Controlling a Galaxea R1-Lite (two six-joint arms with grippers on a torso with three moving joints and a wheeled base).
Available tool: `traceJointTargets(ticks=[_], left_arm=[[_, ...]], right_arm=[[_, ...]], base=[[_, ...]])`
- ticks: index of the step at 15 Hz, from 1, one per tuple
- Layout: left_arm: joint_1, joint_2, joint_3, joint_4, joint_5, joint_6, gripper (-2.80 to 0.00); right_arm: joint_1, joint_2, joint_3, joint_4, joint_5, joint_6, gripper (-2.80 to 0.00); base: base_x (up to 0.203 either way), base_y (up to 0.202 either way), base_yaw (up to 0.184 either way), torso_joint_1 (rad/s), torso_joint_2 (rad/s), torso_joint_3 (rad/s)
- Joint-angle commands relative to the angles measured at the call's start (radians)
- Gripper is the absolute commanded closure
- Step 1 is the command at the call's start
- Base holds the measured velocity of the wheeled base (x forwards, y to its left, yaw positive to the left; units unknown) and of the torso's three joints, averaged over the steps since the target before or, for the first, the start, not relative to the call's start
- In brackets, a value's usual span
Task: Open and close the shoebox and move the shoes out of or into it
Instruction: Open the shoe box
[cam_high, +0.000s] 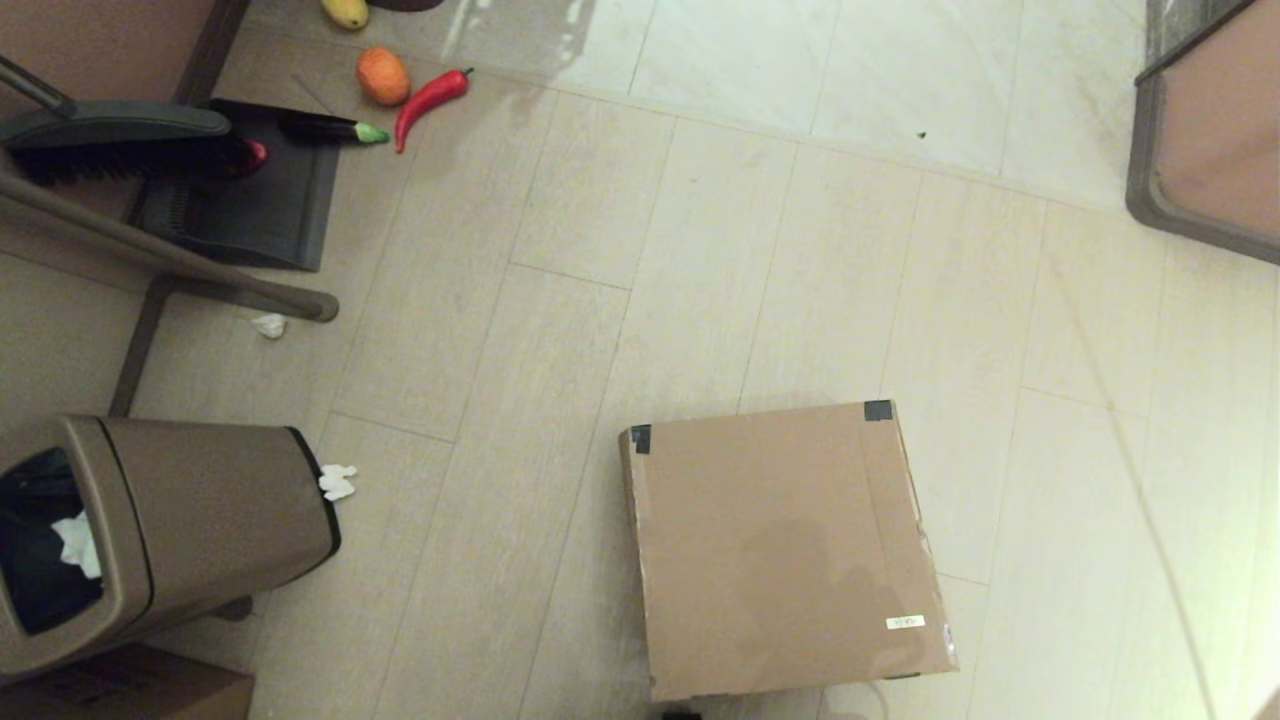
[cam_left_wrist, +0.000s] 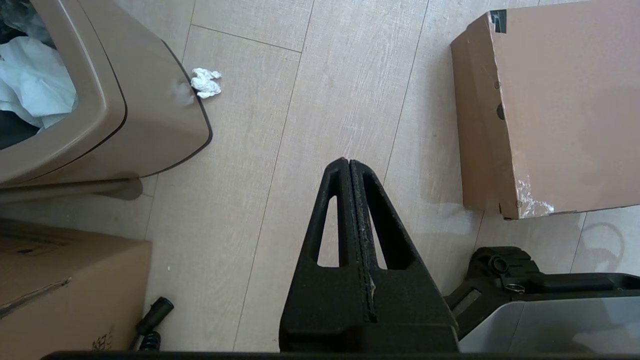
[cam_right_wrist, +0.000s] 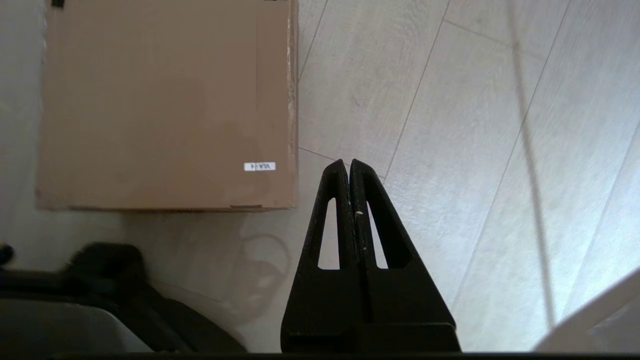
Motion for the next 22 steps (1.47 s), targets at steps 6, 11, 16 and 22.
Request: traceJointTargets(ticks=[6, 11, 16, 22], left_arm=[[-0.024, 0.275, -0.302, 0.022, -0.007, 0.043, 0.00], [-0.137, 0.888, -0.471, -0.055, -0.235, -0.187, 0.00], [-0.213, 1.392, -0.541, -0.280, -0.387, -0.336, 0.00], [-0.271, 1.932, -0.612, -0.776, -0.364, -0.408, 0.00]], right_arm=[[-0.002, 0.263, -0.277, 0.099, 0.001, -0.018, 0.00], [-0.001, 1.041, -0.531, 0.021, 0.052, 0.225, 0.00], [-0.067, 1.631, -0.742, -0.207, 0.216, 0.376, 0.00], [-0.150, 1.896, -0.880, -0.392, 0.310, 0.333, 0.00]], base=[[0.000, 0.000, 0.000, 0.000, 0.00, 0.000], [0.000, 0.000, 0.000, 0.000, 0.00, 0.000], [0.000, 0.000, 0.000, 0.000, 0.00, 0.000], [0.000, 0.000, 0.000, 0.000, 0.00, 0.000]])
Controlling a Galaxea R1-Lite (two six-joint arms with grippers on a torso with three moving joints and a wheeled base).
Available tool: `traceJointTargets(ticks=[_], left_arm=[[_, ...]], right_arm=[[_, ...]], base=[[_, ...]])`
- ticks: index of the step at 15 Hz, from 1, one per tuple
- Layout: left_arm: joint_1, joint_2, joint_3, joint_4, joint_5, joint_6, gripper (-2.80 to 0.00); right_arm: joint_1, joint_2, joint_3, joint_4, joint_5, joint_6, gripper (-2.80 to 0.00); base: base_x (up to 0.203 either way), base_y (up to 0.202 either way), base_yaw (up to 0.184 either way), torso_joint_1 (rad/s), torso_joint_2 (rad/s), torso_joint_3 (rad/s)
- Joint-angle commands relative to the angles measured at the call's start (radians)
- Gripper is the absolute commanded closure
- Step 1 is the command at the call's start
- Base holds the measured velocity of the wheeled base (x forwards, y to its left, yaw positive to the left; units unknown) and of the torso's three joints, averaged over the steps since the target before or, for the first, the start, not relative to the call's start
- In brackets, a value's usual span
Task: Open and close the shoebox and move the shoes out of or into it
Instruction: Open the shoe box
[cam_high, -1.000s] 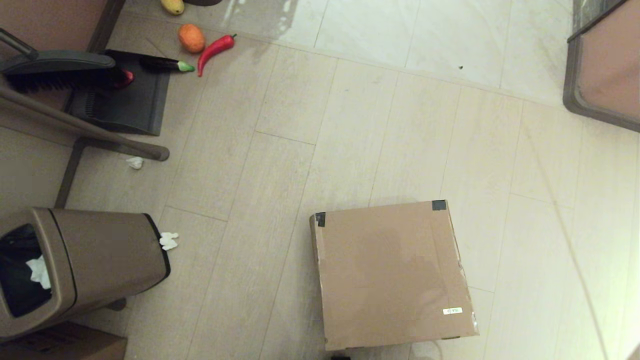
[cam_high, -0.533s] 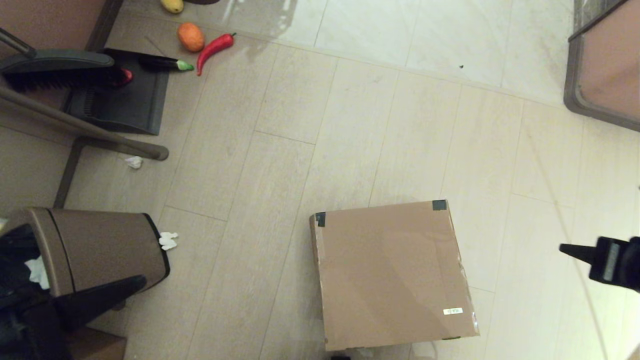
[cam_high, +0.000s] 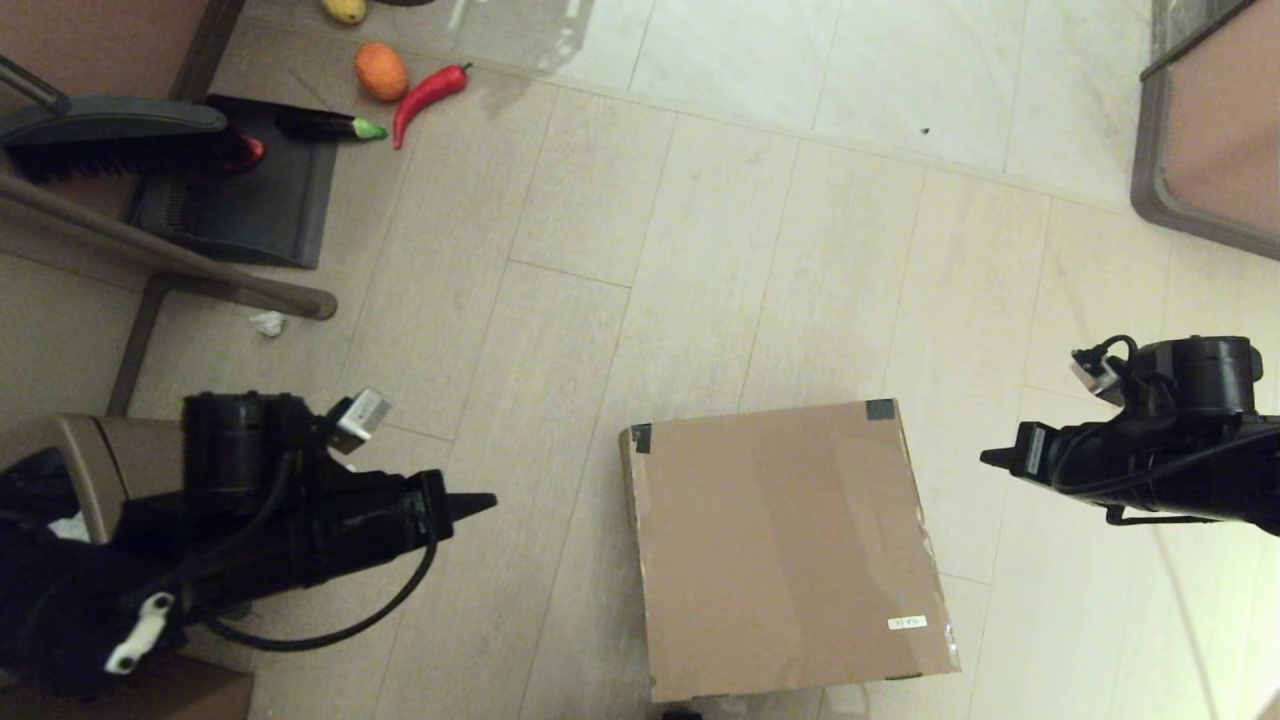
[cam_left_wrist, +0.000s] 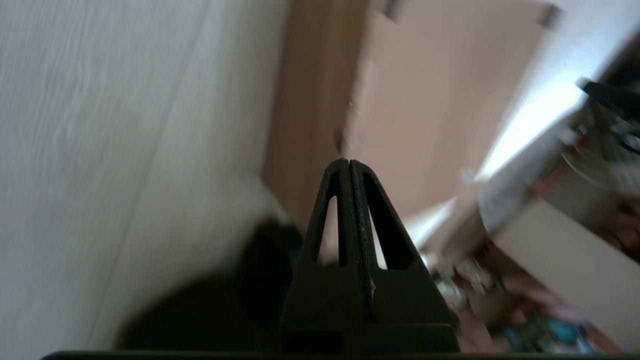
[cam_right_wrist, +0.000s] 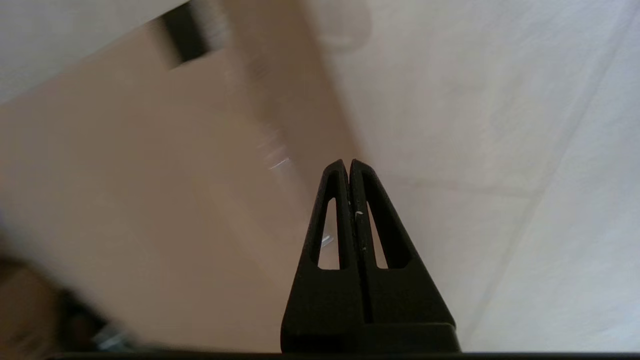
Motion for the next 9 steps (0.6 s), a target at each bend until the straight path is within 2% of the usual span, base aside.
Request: traceJointTargets(ticks=[1, 3, 5, 7, 9], left_arm=[[-0.062, 0.276, -0.035, -0.172, 0.030, -0.023, 0.00], [-0.112, 0.373, -0.128, -0.233, 0.063, -0.069, 0.00], [-0.128, 0.458, -0.254, -0.246, 0.120, -0.132, 0.00], [-0.149, 0.545, -0.359, -0.249, 0.200, -0.175, 0.00], [-0.172, 0.603, -0.453, -0.245, 0.225, -0.183, 0.00]], right_arm=[[-0.032, 0.093, -0.043, -0.001, 0.001, -0.035, 0.00], [-0.028, 0.121, -0.023, -0.004, -0.001, -0.053, 0.00], [-0.009, 0.161, 0.019, -0.019, -0.015, -0.060, 0.00], [0.012, 0.202, 0.063, -0.114, -0.032, -0.058, 0.00], [0.019, 0.264, 0.113, -0.234, -0.069, -0.057, 0.00]], base=[[0.000, 0.000, 0.000, 0.000, 0.00, 0.000], [0.000, 0.000, 0.000, 0.000, 0.00, 0.000], [0.000, 0.000, 0.000, 0.000, 0.00, 0.000], [0.000, 0.000, 0.000, 0.000, 0.00, 0.000], [0.000, 0.000, 0.000, 0.000, 0.00, 0.000]])
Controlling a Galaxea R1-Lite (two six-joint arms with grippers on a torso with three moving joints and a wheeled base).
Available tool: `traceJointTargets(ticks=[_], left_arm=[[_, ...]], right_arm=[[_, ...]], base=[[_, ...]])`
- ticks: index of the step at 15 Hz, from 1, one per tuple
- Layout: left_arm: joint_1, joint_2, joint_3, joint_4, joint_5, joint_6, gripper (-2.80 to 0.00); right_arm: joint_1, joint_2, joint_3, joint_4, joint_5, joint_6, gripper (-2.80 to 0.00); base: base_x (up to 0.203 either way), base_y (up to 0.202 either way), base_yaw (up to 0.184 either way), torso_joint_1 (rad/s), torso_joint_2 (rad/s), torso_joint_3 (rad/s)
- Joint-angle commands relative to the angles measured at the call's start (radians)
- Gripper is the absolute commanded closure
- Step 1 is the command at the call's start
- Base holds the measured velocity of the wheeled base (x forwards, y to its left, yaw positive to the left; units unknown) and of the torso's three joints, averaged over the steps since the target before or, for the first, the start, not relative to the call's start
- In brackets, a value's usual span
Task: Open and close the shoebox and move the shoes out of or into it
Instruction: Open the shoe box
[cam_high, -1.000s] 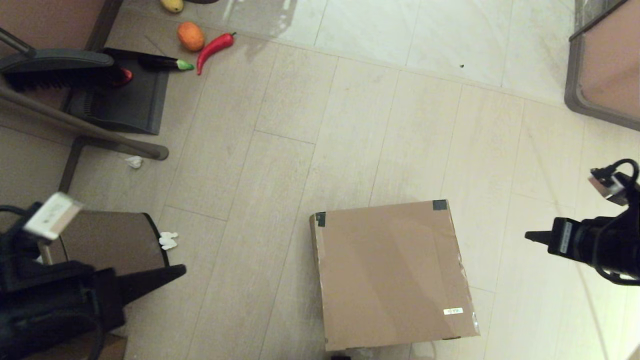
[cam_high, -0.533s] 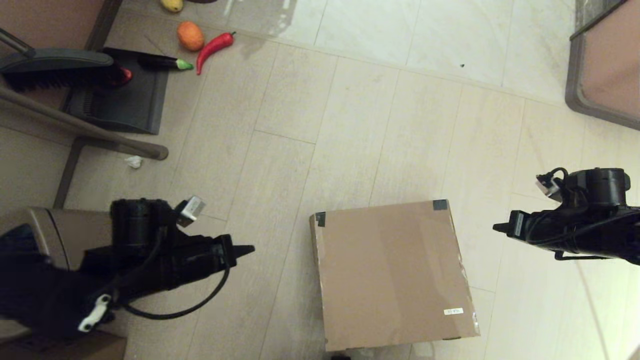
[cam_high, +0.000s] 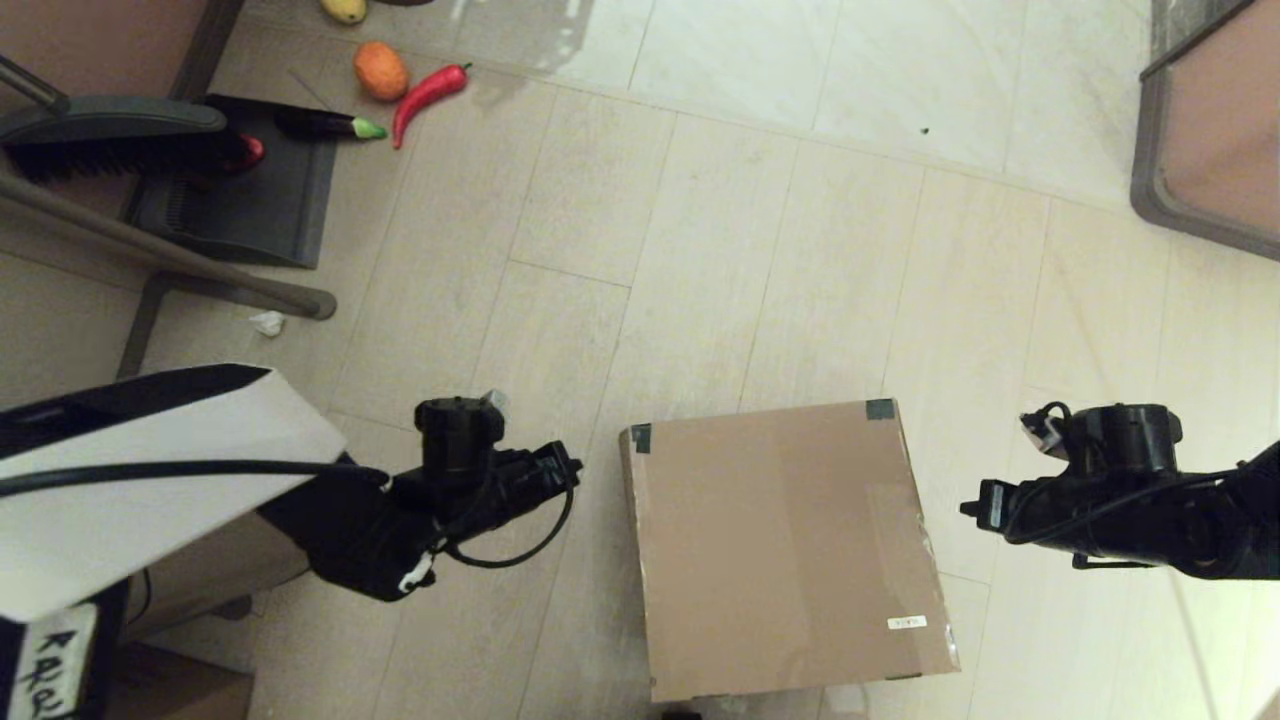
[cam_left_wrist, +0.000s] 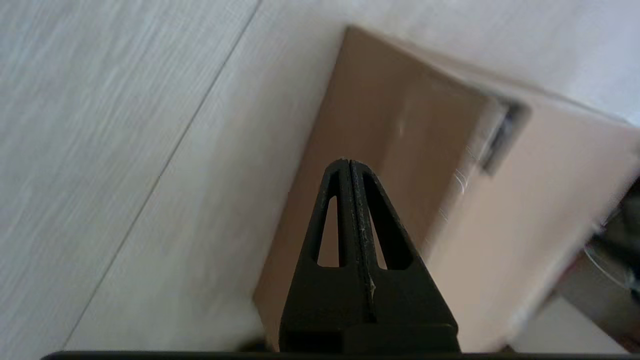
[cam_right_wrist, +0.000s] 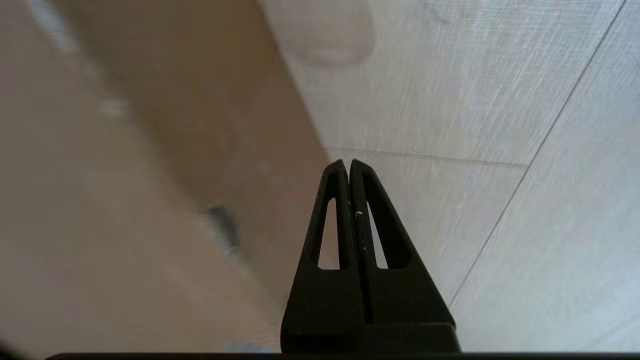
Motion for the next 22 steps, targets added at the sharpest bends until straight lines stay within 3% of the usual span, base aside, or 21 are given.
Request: traceJointTargets(ticks=[1, 6, 9, 12, 17, 19, 22], left_arm=[[-0.030, 0.124, -0.123, 0.003, 0.009, -0.007, 0.00], [-0.076, 0.214, -0.392, 0.157, 0.026, -0.009, 0.00], [-0.073, 0.262, -0.539, 0.241, 0.030, -0.009, 0.00], [-0.035, 0.284, -0.647, 0.295, 0.032, -0.009, 0.00], [0.084, 0.309, -0.897, 0.445, 0.049, -0.009, 0.00], [0.133, 0.291, -0.891, 0.463, 0.057, -0.009, 0.00], [0.194, 0.229, -0.791, 0.461, 0.062, -0.011, 0.00]], right_arm=[[0.011, 0.069, 0.046, -0.097, -0.011, 0.001, 0.00], [0.024, 0.124, 0.061, -0.131, 0.026, -0.030, 0.00], [0.099, 0.124, 0.069, -0.116, 0.064, -0.028, 0.00], [0.142, 0.121, 0.023, -0.095, 0.106, 0.008, 0.00], [0.188, 0.125, -0.193, 0.052, 0.106, 0.085, 0.00], [0.185, 0.117, -0.224, 0.094, 0.100, 0.089, 0.00], [0.158, 0.069, -0.141, 0.086, 0.103, 0.055, 0.00]], base=[[0.000, 0.000, 0.000, 0.000, 0.00, 0.000], [0.000, 0.000, 0.000, 0.000, 0.00, 0.000], [0.000, 0.000, 0.000, 0.000, 0.00, 0.000], [0.000, 0.000, 0.000, 0.000, 0.00, 0.000], [0.000, 0.000, 0.000, 0.000, 0.00, 0.000], [0.000, 0.000, 0.000, 0.000, 0.00, 0.000], [0.000, 0.000, 0.000, 0.000, 0.00, 0.000]])
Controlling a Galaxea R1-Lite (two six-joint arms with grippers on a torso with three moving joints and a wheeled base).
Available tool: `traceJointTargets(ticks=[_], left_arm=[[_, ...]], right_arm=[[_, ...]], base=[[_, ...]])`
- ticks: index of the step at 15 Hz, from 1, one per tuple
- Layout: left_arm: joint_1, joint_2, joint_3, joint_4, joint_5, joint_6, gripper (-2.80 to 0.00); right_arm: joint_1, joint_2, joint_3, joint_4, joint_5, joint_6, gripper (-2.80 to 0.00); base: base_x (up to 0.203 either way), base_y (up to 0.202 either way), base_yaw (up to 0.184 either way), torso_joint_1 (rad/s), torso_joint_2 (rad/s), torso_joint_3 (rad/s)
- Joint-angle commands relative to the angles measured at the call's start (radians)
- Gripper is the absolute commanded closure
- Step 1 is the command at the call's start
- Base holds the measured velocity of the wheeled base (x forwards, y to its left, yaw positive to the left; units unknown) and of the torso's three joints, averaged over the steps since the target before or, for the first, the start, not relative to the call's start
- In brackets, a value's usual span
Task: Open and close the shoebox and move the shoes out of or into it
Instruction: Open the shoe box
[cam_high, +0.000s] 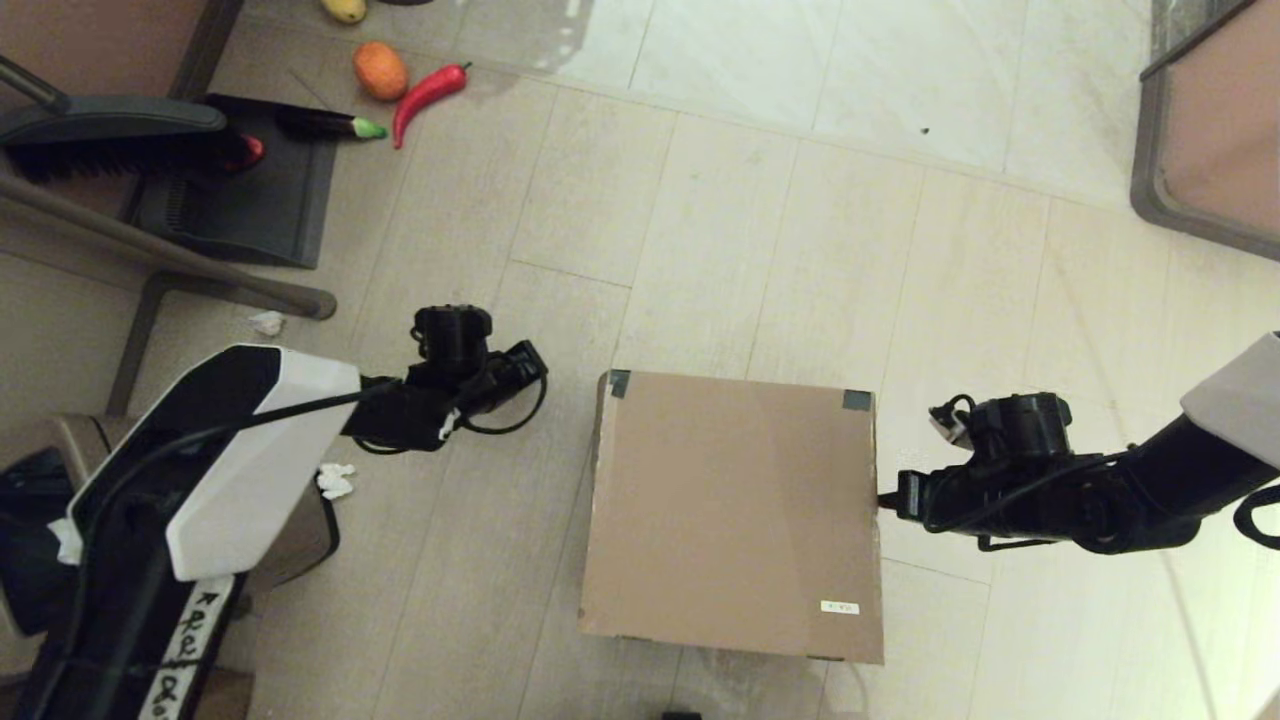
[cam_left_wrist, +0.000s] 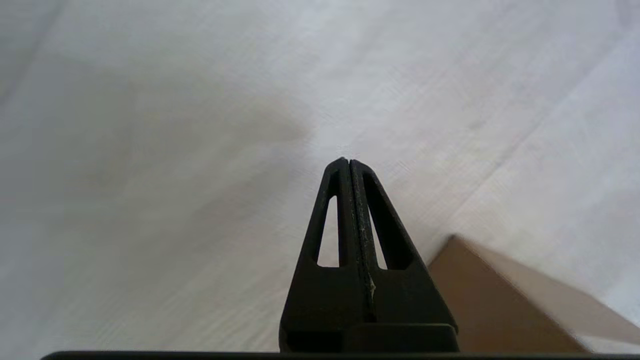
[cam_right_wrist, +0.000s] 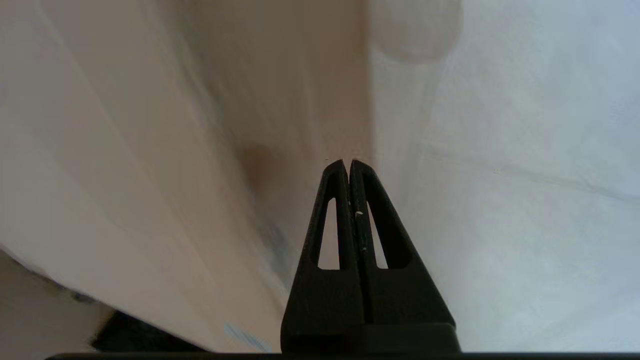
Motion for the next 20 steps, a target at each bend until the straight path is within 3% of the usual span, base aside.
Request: traceJointTargets(ticks=[1, 2, 5, 7, 10, 13, 20], left_arm=[[0.031, -0.080, 0.127, -0.006, -0.009, -0.014, 0.00], [0.034, -0.118, 0.215, -0.009, -0.037, -0.037, 0.00], [0.034, -0.215, 0.494, -0.060, -0.224, -0.106, 0.00], [-0.002, -0.226, 0.635, -0.232, -0.278, -0.118, 0.00], [-0.104, -0.201, 0.715, -0.341, -0.184, -0.121, 0.00], [-0.147, -0.199, 0.722, -0.345, -0.175, -0.121, 0.00], [-0.155, -0.148, 0.713, -0.346, -0.044, -0.121, 0.00]], right_arm=[[-0.010, -0.036, 0.055, -0.009, 0.005, -0.027, 0.00], [-0.014, -0.044, 0.099, -0.035, 0.012, -0.042, 0.00], [-0.014, -0.033, 0.227, -0.249, 0.024, -0.054, 0.00], [-0.011, 0.021, 0.277, -0.366, 0.024, -0.056, 0.00], [-0.008, 0.103, 0.303, -0.499, 0.022, -0.048, 0.00], [-0.008, 0.139, 0.311, -0.521, 0.024, -0.039, 0.00], [0.047, 0.215, 0.305, -0.612, 0.023, 0.013, 0.00]], base=[[0.000, 0.000, 0.000, 0.000, 0.00, 0.000], [0.000, 0.000, 0.000, 0.000, 0.00, 0.000], [0.000, 0.000, 0.000, 0.000, 0.00, 0.000], [0.000, 0.000, 0.000, 0.000, 0.00, 0.000], [0.000, 0.000, 0.000, 0.000, 0.00, 0.000], [0.000, 0.000, 0.000, 0.000, 0.00, 0.000], [0.000, 0.000, 0.000, 0.000, 0.00, 0.000]])
